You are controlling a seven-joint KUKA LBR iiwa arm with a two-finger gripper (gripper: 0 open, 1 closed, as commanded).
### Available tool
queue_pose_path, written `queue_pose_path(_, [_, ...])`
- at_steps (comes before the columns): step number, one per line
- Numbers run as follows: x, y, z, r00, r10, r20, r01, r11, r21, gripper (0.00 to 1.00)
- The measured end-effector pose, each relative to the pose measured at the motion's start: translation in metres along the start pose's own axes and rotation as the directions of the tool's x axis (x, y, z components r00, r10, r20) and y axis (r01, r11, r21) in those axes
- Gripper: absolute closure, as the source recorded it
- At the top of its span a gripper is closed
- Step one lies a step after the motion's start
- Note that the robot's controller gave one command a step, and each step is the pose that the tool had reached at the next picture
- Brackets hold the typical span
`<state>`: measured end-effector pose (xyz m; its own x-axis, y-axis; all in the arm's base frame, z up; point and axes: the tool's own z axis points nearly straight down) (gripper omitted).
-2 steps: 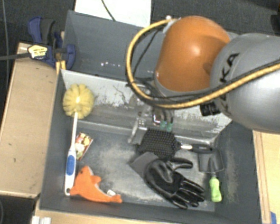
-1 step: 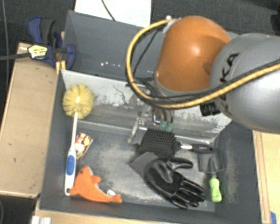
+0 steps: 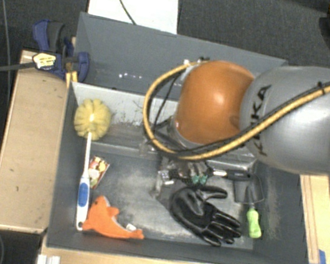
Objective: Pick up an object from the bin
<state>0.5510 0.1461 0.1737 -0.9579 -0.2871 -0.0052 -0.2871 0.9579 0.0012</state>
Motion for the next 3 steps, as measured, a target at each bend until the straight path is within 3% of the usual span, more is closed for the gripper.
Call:
queue_pose_path(1, [-0.018, -0.001, -0.019, 0.959, 0.284, 0.001, -0.284, 0.959, 0.0, 0.0])
queue_pose_path(2, [0.0, 0.011, 0.065, 0.988, 0.155, 0.002, -0.155, 0.988, -0.001, 0.0])
queue_pose_path(3, [-0.013, -0.031, 0.024, 0.882, 0.471, 0.001, -0.471, 0.882, -0.001, 0.0])
